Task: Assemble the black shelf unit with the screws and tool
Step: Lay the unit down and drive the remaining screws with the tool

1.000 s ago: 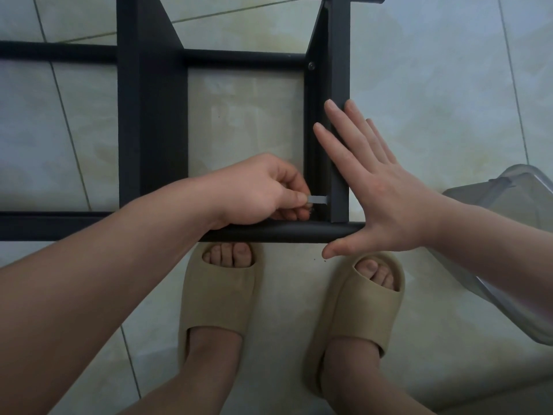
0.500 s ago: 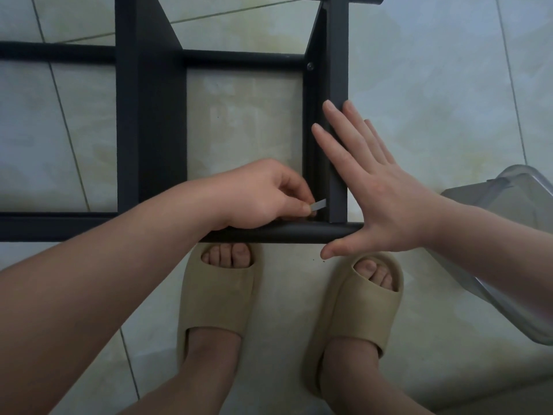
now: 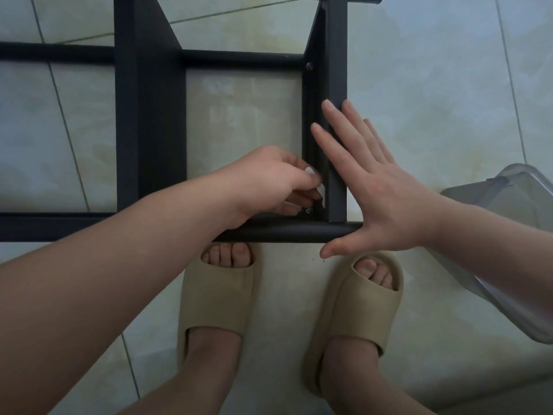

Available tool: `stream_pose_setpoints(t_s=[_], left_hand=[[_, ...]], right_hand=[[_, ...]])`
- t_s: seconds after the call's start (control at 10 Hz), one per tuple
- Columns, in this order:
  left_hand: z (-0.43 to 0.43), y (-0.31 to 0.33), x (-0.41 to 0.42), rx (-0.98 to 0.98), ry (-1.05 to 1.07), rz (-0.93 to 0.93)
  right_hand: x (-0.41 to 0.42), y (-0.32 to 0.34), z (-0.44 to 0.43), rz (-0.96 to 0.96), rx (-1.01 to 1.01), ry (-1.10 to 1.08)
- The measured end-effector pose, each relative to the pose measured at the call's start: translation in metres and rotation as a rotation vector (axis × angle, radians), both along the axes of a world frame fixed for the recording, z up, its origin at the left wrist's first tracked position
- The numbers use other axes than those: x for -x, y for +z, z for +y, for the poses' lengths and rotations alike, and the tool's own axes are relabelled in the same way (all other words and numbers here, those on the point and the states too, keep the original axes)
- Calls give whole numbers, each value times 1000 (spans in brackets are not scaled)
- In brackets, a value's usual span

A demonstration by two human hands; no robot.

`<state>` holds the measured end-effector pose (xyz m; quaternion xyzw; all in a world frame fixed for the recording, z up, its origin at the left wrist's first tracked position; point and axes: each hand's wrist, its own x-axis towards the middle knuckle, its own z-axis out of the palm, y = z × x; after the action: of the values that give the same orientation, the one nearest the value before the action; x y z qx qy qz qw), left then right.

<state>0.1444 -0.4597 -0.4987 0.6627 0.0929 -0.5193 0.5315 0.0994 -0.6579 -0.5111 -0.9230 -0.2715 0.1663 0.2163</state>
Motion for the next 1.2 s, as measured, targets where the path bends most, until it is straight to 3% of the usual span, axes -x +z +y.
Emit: stream_pose_setpoints(t_s=[0.4, 1.2], left_hand=[[1, -6, 1, 27, 128, -171], [1, 0, 0, 31, 107, 4]], right_hand=[[0, -1, 0, 5, -15, -2], [0, 0, 0, 15, -7, -4]])
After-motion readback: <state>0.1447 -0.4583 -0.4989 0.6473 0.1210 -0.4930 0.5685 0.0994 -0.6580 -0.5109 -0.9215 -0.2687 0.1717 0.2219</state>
